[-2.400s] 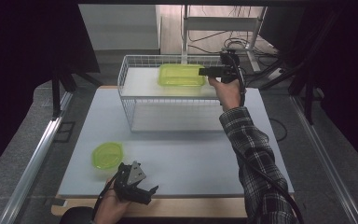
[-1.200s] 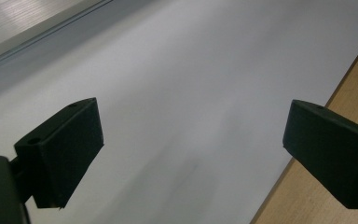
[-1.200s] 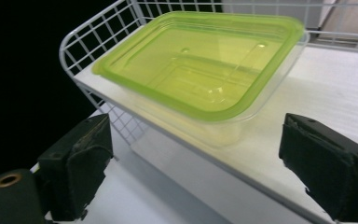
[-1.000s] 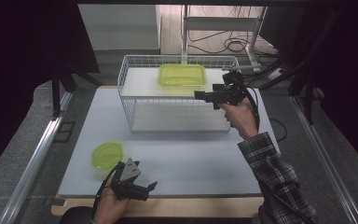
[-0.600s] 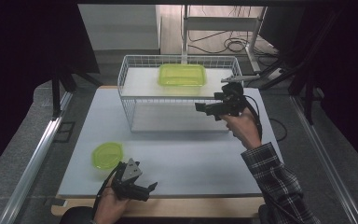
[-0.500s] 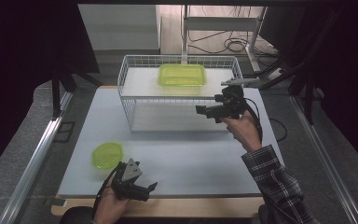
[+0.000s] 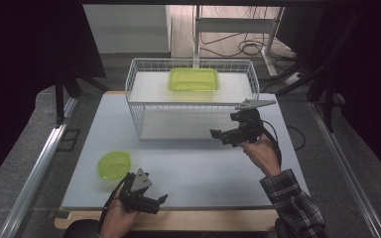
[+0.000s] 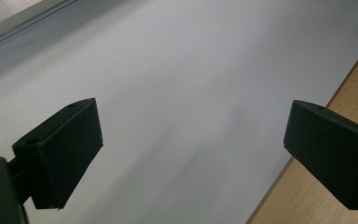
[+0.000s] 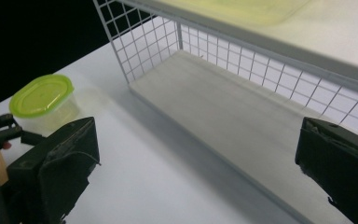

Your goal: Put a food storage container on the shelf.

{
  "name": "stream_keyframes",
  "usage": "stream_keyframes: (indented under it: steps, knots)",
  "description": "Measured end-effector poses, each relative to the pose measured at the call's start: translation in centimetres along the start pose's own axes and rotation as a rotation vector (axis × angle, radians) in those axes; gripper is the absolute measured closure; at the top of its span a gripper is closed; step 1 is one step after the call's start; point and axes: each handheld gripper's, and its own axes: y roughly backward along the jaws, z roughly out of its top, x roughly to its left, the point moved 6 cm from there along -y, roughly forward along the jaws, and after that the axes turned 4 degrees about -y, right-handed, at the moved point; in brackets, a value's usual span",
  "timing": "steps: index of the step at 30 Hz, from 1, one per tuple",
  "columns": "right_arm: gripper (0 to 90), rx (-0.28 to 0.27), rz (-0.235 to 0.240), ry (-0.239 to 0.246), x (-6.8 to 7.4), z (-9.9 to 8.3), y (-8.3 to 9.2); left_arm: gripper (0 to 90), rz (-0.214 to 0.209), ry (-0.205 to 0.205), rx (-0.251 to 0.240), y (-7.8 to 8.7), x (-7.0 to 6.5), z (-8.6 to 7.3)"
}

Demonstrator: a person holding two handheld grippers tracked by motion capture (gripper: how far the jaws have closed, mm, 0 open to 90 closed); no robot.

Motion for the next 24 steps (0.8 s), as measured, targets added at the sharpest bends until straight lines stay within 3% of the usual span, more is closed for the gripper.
stream_keyframes:
  steps: [24]
  knots:
    - [0.0, 0.019, -0.018, 0.047, 1.4, -6.5, 0.0, 3.6, -0.005, 0.021, 0.018, 0.2, -0.1, 0.0]
